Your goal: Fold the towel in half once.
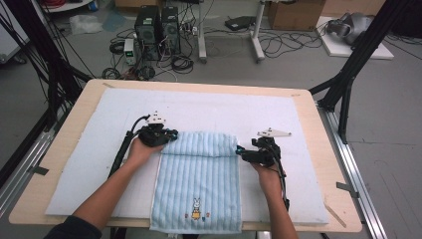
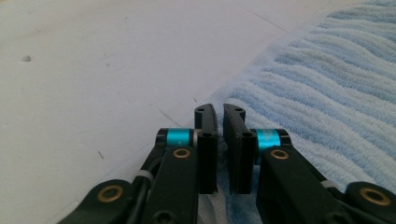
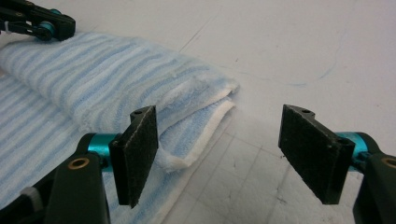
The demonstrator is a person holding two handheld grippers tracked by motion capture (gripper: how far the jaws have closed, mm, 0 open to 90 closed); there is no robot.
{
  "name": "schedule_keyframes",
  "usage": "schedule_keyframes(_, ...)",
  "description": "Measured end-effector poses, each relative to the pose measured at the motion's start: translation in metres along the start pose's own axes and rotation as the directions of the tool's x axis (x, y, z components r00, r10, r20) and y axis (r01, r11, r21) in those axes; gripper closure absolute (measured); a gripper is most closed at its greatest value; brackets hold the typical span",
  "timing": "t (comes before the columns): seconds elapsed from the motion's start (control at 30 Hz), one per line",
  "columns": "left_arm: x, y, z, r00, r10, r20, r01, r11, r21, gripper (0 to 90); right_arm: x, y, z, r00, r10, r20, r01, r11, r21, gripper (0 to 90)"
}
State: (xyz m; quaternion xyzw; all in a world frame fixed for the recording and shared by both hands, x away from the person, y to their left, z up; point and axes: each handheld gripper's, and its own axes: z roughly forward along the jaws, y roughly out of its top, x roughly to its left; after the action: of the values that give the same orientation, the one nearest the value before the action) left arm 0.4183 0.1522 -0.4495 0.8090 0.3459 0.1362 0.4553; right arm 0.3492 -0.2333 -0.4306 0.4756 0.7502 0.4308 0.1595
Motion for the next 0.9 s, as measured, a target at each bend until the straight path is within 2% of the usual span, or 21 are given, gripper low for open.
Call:
schedule_keyframes(0.13,0.006,0.0,-0.005,0.9974,-0.062,0.037,0.064,0.9971,-0.043,86.6,0.001,0.001,0.005,1.0,-0.001,0.009,0.001,1.0,-0.007,27.9)
schedule_keyframes(0.33,0.006,0.008,-0.02,0.9963,-0.065,0.057,0.072,0.9888,-0.131,87.0,-0.004,0.017,0.012,0.998,0.041,0.048,-0.038,0.998,-0.051,28.6)
schedule_keyframes(0.47,0.006,0.01,-0.023,0.9951,-0.069,0.072,0.079,0.9851,-0.153,87.0,-0.003,0.03,0.034,0.9986,0.024,0.046,-0.025,1.0,0.004,31.8)
schedule_keyframes(0.53,0.005,0.01,-0.024,0.9948,-0.069,0.075,0.08,0.9837,-0.161,87.0,-0.002,0.037,0.047,0.999,0.019,0.04,-0.021,0.999,0.049,32.8)
schedule_keyframes(0.63,0.006,0.01,-0.025,0.9942,-0.073,0.079,0.085,0.9828,-0.164,86.9,0.001,0.043,0.064,0.9996,-0.003,0.027,0.0,0.994,0.111,39.8)
schedule_keyframes(0.67,0.006,0.01,-0.026,0.9941,-0.072,0.08,0.085,0.9831,-0.162,86.9,0.001,0.043,0.068,0.9997,-0.009,0.021,0.006,0.993,0.119,44.6)
schedule_keyframes(0.7,0.006,0.01,-0.026,0.9935,-0.077,0.085,0.09,0.9824,-0.164,86.9,0.002,0.042,0.071,0.9999,-0.006,0.011,0.005,0.992,0.127,46.5)
schedule_keyframes(0.77,0.006,0.01,-0.026,0.9925,-0.082,0.09,0.097,0.9809,-0.169,86.9,-0.001,0.04,0.076,0.9999,0.0,-0.012,0.002,0.988,0.152,56.3)
schedule_keyframes(0.8,0.006,0.01,-0.027,0.9924,-0.083,0.091,0.098,0.9803,-0.172,86.9,-0.002,0.04,0.075,0.9999,-0.005,-0.014,0.007,0.988,0.152,68.2)
schedule_keyframes(0.83,0.005,0.01,-0.027,0.9922,-0.082,0.094,0.098,0.9798,-0.174,86.9,-0.003,0.04,0.074,0.9992,-0.007,-0.04,0.013,0.989,0.148,77.1)
schedule_keyframes(0.9,0.004,0.01,-0.029,0.9923,-0.078,0.097,0.094,0.9789,-0.181,86.9,-0.001,0.043,0.069,0.9977,-0.065,-0.02,0.067,0.99,0.121,80.5)
